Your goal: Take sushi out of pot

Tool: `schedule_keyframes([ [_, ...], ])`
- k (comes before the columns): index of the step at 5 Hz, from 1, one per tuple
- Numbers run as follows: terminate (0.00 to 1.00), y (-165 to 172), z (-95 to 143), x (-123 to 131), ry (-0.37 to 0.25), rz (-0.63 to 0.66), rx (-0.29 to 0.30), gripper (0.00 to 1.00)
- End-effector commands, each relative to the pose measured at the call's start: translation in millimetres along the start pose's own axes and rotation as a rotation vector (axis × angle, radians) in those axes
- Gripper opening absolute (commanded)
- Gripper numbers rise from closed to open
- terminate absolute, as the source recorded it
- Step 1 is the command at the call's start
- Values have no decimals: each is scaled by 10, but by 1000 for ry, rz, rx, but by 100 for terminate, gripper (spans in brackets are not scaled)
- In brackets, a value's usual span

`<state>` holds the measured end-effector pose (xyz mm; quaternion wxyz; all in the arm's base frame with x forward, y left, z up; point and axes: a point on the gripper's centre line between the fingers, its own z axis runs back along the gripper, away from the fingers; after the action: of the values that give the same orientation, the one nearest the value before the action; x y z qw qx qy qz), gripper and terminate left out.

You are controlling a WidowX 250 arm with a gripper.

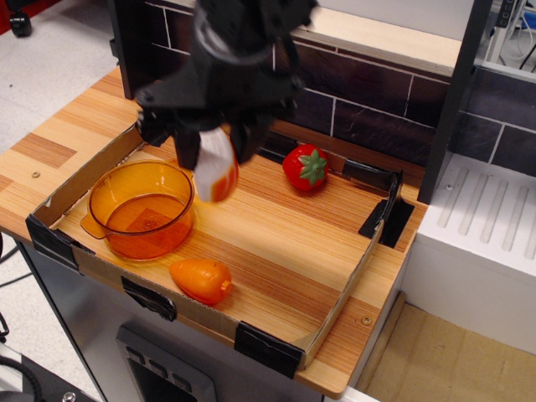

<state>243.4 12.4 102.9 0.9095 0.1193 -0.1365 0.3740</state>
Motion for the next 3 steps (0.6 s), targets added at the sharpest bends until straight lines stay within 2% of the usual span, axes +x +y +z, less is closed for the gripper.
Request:
schedule_keyframes([
  [1,0,-184,-122,-552,-4,-389,-31,0],
  [2,0,-256,-233,-700,52,-451,-76,0],
  [3,0,-320,-285,-810,74,-387,-127,0],
])
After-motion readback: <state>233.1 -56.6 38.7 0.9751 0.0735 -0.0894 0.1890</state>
